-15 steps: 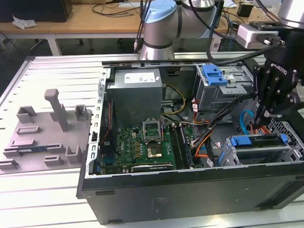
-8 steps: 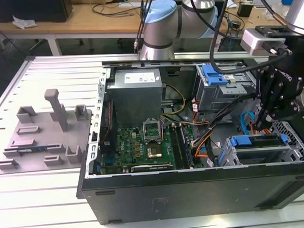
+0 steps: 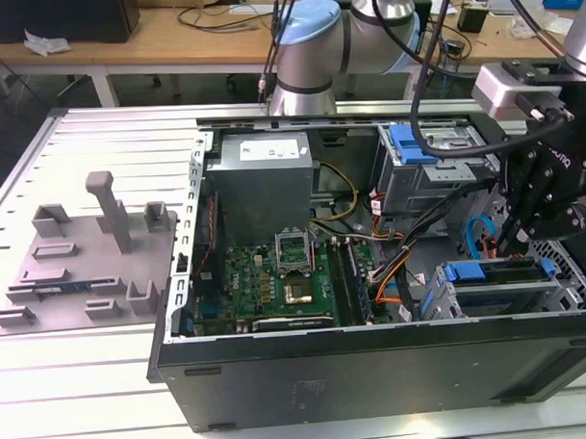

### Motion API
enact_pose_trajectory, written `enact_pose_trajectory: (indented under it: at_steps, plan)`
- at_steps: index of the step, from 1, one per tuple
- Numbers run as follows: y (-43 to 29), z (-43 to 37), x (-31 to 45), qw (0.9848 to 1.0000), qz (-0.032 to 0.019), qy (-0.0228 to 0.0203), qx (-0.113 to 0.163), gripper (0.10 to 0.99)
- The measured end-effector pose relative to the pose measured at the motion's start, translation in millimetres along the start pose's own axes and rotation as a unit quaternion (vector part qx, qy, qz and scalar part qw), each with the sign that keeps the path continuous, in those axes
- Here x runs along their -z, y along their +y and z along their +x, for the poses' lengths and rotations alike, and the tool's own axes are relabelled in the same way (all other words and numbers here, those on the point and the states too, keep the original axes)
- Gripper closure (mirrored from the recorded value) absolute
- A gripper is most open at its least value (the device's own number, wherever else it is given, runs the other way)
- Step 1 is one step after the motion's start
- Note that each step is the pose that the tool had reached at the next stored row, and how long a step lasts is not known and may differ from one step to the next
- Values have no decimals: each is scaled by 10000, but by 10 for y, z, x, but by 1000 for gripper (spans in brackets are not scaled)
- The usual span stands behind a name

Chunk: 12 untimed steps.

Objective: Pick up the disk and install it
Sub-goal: 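Insert the second disk wire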

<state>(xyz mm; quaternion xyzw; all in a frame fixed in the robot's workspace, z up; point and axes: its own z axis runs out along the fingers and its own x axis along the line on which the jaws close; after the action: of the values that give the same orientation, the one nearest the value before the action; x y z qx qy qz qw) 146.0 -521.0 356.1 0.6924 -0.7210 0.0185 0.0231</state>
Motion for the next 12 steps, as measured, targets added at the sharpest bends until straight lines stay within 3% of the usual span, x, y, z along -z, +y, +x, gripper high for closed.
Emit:
enact_pose_trajectory:
  at_steps: [12]
  plan:
    - [-24,36,-50,9999,-8,-90,-68,922]
